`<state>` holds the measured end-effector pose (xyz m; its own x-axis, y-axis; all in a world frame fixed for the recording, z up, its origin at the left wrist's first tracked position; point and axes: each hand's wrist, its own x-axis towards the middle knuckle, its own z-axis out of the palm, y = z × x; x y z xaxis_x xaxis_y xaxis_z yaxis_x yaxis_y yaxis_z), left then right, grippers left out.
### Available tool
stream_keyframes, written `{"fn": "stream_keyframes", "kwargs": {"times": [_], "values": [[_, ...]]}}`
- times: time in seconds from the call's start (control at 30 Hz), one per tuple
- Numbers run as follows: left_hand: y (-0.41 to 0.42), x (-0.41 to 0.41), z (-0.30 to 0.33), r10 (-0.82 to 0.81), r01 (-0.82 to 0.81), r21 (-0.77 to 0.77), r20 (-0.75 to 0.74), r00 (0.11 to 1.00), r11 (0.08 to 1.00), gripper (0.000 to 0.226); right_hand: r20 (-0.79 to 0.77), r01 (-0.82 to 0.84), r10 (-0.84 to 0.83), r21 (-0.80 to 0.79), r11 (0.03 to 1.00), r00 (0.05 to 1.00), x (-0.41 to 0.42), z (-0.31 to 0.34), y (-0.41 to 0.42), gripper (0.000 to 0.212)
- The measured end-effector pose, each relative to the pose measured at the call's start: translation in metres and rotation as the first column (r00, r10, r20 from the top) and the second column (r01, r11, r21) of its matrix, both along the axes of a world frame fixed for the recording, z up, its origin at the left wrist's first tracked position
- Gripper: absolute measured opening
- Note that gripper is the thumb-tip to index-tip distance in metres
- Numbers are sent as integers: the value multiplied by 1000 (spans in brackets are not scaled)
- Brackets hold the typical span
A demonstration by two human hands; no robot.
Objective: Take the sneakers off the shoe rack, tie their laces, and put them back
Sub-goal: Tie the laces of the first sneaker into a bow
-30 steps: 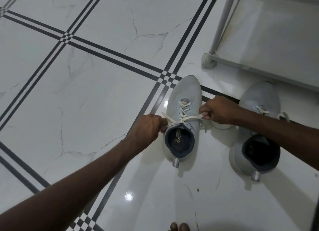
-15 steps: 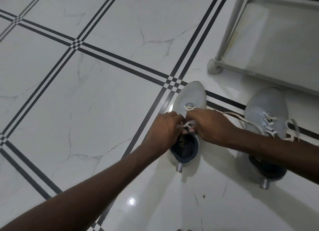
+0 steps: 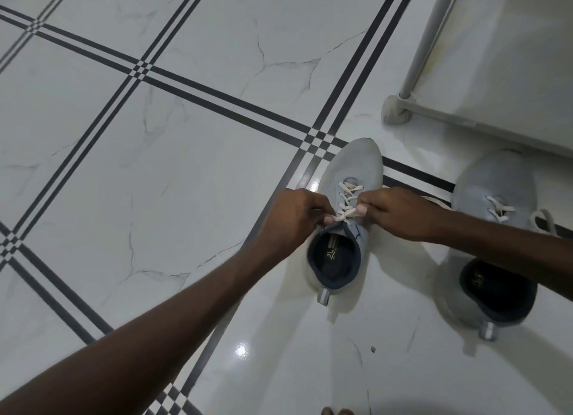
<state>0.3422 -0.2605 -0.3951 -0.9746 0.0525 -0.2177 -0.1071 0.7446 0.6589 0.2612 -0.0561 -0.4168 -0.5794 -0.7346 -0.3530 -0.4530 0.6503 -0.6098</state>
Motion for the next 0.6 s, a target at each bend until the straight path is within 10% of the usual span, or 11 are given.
{"fn": "stream_keyframes", "kwargs": {"times": [0.2, 0.6], "values": [[-8, 21, -9, -335, 223, -445, -190, 923, 867, 24, -369, -131, 134, 33, 991, 920, 7, 0, 7, 37], [-1, 3, -24, -250, 186, -401, -112, 962, 897, 37, -386, -116, 109, 5, 993, 916, -6, -18, 12, 47]]}}
